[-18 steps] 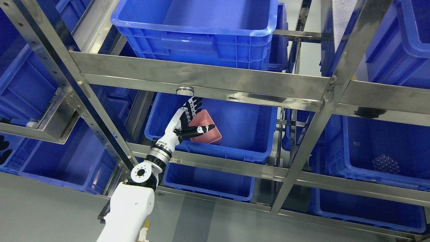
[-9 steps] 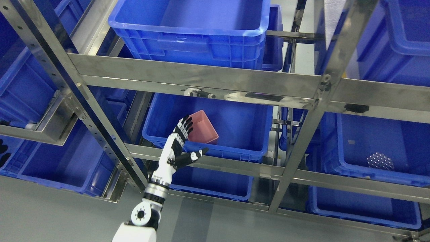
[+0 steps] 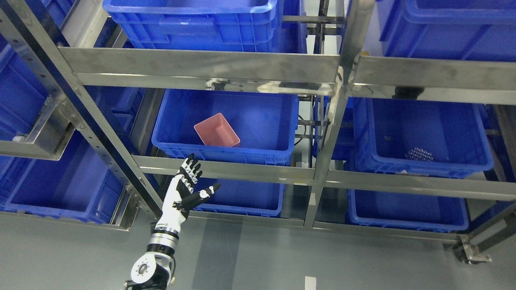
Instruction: Place storage box into left shelf container
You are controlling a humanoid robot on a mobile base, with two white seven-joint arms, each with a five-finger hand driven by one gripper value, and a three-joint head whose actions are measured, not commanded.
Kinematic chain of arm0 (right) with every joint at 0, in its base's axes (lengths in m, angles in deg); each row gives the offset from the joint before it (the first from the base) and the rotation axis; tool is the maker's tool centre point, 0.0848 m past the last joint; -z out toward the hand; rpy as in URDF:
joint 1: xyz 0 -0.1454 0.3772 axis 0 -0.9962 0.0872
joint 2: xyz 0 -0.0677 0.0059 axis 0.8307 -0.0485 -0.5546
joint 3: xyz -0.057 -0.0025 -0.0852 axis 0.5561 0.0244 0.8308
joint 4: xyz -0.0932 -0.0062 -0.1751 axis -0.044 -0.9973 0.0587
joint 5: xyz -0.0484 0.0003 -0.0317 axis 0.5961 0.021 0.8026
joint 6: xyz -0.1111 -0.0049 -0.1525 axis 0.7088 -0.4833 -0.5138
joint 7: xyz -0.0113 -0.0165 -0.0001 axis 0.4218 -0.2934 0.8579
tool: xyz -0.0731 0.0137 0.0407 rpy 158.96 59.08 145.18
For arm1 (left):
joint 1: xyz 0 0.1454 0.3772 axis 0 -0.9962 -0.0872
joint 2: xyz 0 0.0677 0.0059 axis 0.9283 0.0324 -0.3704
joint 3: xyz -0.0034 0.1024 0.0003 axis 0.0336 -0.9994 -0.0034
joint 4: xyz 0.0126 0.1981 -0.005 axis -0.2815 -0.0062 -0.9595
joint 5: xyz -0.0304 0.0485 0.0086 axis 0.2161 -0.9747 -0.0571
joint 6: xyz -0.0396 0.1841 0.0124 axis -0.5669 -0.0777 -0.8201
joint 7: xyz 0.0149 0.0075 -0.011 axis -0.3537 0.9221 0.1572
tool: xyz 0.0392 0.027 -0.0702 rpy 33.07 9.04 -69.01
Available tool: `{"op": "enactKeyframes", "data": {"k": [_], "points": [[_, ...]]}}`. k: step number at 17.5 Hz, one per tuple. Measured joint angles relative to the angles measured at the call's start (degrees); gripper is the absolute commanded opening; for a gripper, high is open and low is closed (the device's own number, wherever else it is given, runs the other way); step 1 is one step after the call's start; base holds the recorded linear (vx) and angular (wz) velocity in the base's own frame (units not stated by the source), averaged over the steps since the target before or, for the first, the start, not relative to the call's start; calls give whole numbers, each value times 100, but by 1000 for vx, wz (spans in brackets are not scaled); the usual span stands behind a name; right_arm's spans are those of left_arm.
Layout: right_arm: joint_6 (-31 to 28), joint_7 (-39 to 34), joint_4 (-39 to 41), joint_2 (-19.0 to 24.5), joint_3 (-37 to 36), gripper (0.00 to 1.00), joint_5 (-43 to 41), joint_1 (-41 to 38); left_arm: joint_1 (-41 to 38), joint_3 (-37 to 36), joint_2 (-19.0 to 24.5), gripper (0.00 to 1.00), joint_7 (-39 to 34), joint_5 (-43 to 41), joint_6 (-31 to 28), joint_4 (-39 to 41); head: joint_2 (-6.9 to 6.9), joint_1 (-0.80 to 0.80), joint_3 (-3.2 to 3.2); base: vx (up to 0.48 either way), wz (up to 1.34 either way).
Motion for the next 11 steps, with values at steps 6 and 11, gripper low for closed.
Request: {"op": "enactKeyframes", "data": {"k": [6, 11], "points": [[0, 0, 0, 0, 0, 100, 0, 0, -265, 529, 0, 100, 233, -15, 267, 763, 0, 0, 0, -187, 66], [-18, 0, 0, 0, 0, 100, 0, 0, -361, 606, 0, 100, 284, -42, 282, 1190, 0, 0, 0, -97, 166]]}}
